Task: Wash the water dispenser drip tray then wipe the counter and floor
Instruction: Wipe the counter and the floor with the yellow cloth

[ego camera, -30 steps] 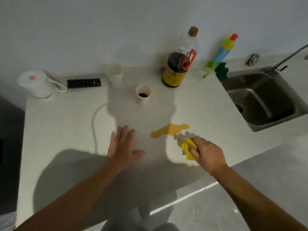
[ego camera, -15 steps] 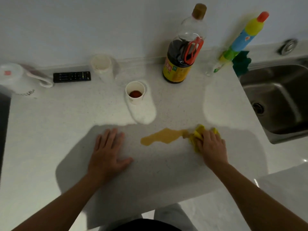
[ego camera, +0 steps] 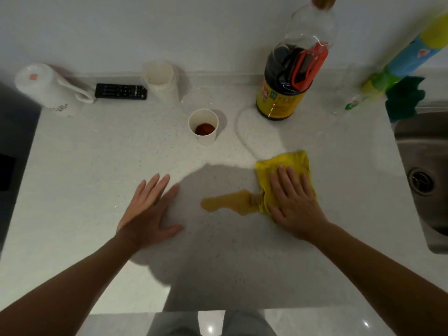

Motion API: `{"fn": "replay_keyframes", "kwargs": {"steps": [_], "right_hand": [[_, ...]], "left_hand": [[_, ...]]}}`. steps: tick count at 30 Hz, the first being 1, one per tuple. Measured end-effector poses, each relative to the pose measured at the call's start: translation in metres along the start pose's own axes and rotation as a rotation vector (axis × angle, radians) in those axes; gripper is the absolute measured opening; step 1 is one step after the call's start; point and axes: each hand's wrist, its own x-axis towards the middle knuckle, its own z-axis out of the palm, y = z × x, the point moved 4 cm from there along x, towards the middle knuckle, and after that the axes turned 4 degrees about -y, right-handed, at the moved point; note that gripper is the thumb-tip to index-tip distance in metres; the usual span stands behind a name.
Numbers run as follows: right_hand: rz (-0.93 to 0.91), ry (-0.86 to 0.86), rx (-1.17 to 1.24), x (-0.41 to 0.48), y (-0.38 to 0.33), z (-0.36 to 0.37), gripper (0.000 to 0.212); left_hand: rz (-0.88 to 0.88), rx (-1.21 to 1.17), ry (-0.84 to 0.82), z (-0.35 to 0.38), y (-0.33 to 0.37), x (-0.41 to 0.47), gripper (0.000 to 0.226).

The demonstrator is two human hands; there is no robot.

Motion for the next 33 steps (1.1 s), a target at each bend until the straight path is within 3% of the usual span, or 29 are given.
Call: {"fn": "replay_keyframes", "kwargs": {"steps": [7, 16, 25, 33], "right_hand": [[0.09, -0.027, 0.165, -0.046, -0.096, 0.011, 0.077], [0.165, -0.099, 0.081, 0.007, -0.087, 0.001, 0.082], [-0.109, -0.146, -0.02, 0.024, -0.085, 0.002, 0.078], [0.107, -0.103, 0.096, -0.07, -0.163, 0.027, 0.078]], "left_hand": [[0.0, -0.027, 0.022, 0.004, -0.002, -0.004, 0.108], [-0.011, -0.046, 0.005, 0.002, -0.001, -0.006, 0.108], [0.011, -0.051, 0.037, 0.001, 0.0, -0.008, 0.107], [0.023, -0.072, 0.028, -0.006, 0.001, -0.008, 0.098]]}}
